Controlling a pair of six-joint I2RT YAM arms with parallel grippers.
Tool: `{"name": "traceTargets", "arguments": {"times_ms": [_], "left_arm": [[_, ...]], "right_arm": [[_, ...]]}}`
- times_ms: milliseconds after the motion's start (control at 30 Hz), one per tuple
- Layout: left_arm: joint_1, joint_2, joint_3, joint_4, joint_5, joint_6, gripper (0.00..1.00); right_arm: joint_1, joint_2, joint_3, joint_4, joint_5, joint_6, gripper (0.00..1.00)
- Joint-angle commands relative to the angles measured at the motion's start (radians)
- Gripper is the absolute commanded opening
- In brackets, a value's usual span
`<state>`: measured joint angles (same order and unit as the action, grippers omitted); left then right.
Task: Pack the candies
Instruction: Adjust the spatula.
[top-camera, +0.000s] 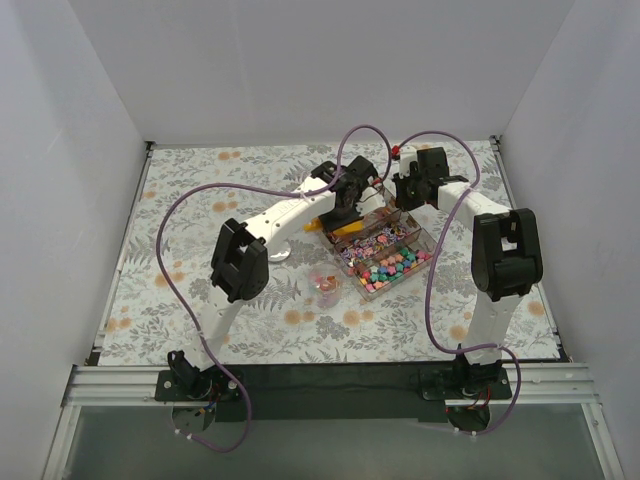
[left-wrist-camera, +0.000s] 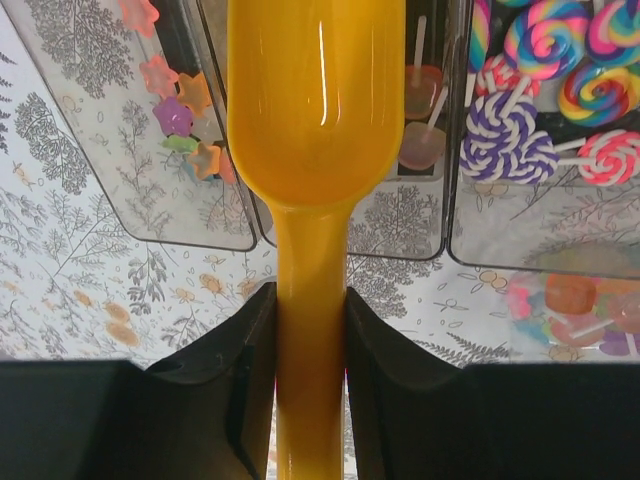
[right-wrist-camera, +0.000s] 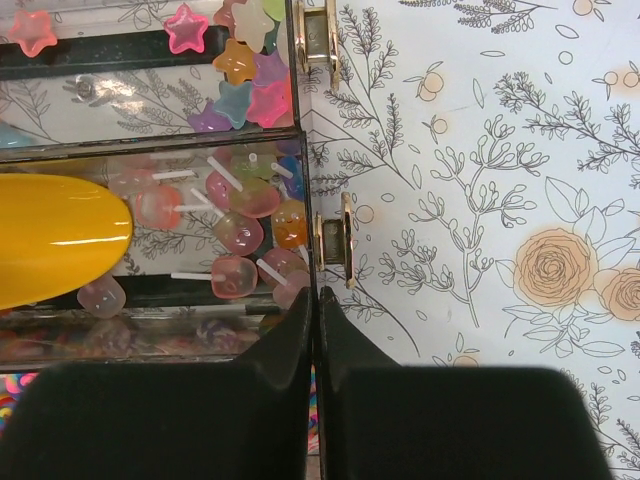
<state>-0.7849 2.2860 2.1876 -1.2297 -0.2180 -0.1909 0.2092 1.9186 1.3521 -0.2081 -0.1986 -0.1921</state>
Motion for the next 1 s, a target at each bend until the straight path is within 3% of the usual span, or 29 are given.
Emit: {"name": "traceTargets", "arguments": {"times_ms": [0, 600, 833, 967], "left_arm": [[-0.005, 0.026, 0.055, 0.016, 0.006, -0.024, 0.00], [-0.011, 0.187, 0.207, 0.098, 0.108, -0.213, 0.00], [-0.025, 0.132, 0.108, 0.119, -0.052, -0.173, 0.00], [-0.022, 0.052, 0.046, 0.168, -0.008, -0.182, 0.00]], "right_arm": [[0.016, -0.009, 0.021, 0.018, -0.019, 0.017, 0.01], [0.044, -0.009, -0.005, 0.058, -0.105, 0.072, 0.01], [0.044, -0.027, -0.014, 0.062, -0.073, 0.074, 0.02], [0.042, -0.055, -0.019, 0.062, -0.058, 0.072, 0.36]]}}
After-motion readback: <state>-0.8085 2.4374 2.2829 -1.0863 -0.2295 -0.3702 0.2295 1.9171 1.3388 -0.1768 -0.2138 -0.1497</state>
